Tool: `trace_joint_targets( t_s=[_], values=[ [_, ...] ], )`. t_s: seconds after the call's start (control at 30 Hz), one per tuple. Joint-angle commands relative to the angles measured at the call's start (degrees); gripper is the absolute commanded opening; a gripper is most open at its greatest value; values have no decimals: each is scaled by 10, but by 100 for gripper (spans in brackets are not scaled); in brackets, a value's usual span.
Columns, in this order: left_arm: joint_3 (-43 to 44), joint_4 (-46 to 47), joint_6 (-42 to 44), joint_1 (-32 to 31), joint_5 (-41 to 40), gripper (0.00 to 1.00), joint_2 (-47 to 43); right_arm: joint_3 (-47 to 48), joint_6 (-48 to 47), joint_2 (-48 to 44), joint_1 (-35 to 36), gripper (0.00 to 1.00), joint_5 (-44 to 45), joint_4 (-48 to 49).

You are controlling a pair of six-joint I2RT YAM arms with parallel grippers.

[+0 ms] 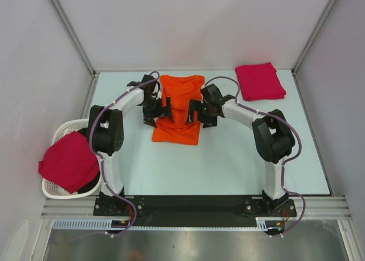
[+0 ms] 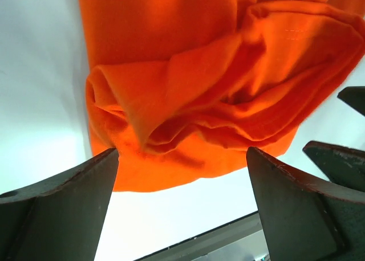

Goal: Fold and stack the t-shirts
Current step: Fold the folded rectangular tshirt in 1/3 of the way

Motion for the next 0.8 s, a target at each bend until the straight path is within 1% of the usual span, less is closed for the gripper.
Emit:
trace_joint_targets(
  t_s=[0.0, 0.13, 0.27, 0.3, 0.33, 0.37, 0.4, 0.43, 0.47, 0.5, 0.53, 0.57, 0.6, 0.63, 0.67, 0.7, 0.77],
  values=[
    [20, 3, 15, 6, 4, 100, -49, 41, -22, -31, 2, 100, 55, -21],
    [26, 1, 15, 9, 3, 100, -85, 29, -22, -79, 6, 100, 96, -12],
    [24, -13, 19, 10, 13, 99, -116, 15, -17, -111, 7, 100, 81, 1],
    [21, -16, 19, 10, 18, 98, -119, 12, -16, -115, 10, 99, 78, -1],
    [10, -15, 17, 10, 22, 87, -124, 10, -12, -114, 9, 97, 58, -2],
    [4, -13, 18, 10, 35, 76, -130, 5, -12, -113, 10, 89, 50, -6],
    [-2, -12, 19, 9, 35, 62, -131, -1, -11, -109, 12, 82, 42, 2],
    [-12, -11, 22, 9, 34, 29, -131, -4, -7, -107, 14, 70, 27, 3],
    [-17, -13, 24, 9, 35, 14, -128, -16, -1, -104, 15, 49, 17, 19],
    [-20, -16, 29, 9, 32, 2, -125, -16, 7, -90, 15, 33, 2, 21],
    [-24, -24, 31, 9, 27, 0, -122, -13, 13, -81, 15, 15, -12, 17],
    [-28, -25, 33, 9, 24, 0, -115, -10, 22, -72, 15, 0, -16, 15],
    [-31, -25, 36, 9, 23, 0, -113, 5, 20, -58, 15, 0, -29, 7],
    [-37, -25, 37, 9, 23, 0, -110, 13, 18, -38, 19, 2, -45, 6],
    [-38, -28, 37, 9, 28, 0, -109, 18, 17, -28, 22, 7, -48, 8],
    [-39, -31, 38, 9, 29, 0, -107, 35, 18, -20, 22, 10, -59, 6],
    [-43, -32, 41, 9, 27, 2, -112, 50, 20, -1, 26, 22, -72, 0]
  ],
)
